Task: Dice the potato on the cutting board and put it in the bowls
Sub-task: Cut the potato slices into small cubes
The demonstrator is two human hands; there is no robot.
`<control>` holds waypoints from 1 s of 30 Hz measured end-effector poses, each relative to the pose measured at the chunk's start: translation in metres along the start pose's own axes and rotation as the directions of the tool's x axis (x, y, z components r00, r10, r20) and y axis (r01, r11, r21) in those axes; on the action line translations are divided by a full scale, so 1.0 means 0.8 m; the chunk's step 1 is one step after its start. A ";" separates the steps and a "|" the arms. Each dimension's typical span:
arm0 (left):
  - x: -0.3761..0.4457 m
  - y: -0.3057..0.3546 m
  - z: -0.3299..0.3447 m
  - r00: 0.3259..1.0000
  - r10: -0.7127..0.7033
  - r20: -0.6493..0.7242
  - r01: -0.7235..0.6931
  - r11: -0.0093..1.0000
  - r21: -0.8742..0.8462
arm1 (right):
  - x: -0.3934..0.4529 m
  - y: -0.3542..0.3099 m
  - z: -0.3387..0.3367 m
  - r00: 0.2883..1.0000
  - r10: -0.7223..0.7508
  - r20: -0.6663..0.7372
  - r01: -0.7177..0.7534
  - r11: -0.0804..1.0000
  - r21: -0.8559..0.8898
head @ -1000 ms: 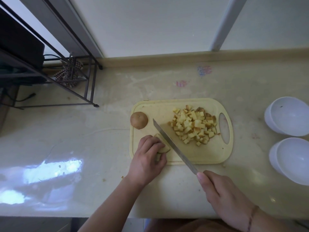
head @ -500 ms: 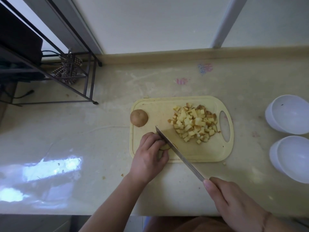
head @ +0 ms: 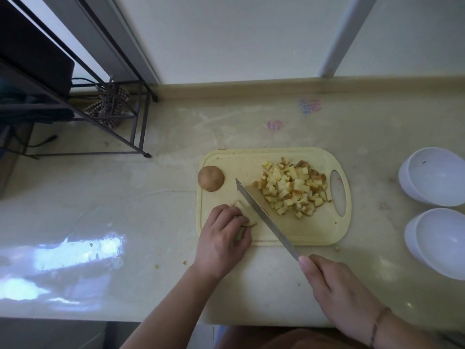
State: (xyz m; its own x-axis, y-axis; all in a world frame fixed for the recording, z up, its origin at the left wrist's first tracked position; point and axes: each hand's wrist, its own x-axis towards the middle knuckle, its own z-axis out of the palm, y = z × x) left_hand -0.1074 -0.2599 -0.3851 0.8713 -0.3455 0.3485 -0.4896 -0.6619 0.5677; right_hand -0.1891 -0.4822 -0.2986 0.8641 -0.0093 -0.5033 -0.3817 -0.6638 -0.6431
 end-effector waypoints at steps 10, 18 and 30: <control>0.001 0.002 0.004 0.998 -0.055 0.001 0.055 0.996 -0.064 | -0.008 -0.006 0.000 0.996 -0.022 0.084 0.026 0.998 -0.056; 0.002 0.000 0.005 0.998 -0.055 -0.006 0.055 0.995 -0.081 | -0.013 0.008 0.007 0.997 -0.008 0.075 0.017 0.993 -0.118; -0.004 -0.002 0.002 0.998 -0.028 -0.056 0.024 0.996 -0.082 | 0.003 -0.001 -0.006 0.999 -0.011 0.051 0.012 1.000 -0.022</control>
State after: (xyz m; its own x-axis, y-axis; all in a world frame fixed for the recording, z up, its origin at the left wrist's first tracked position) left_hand -0.1093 -0.2587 -0.3885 0.8814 -0.2891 0.3735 -0.4701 -0.6130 0.6349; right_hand -0.1848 -0.4855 -0.2968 0.8504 0.0358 -0.5249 -0.3642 -0.6799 -0.6364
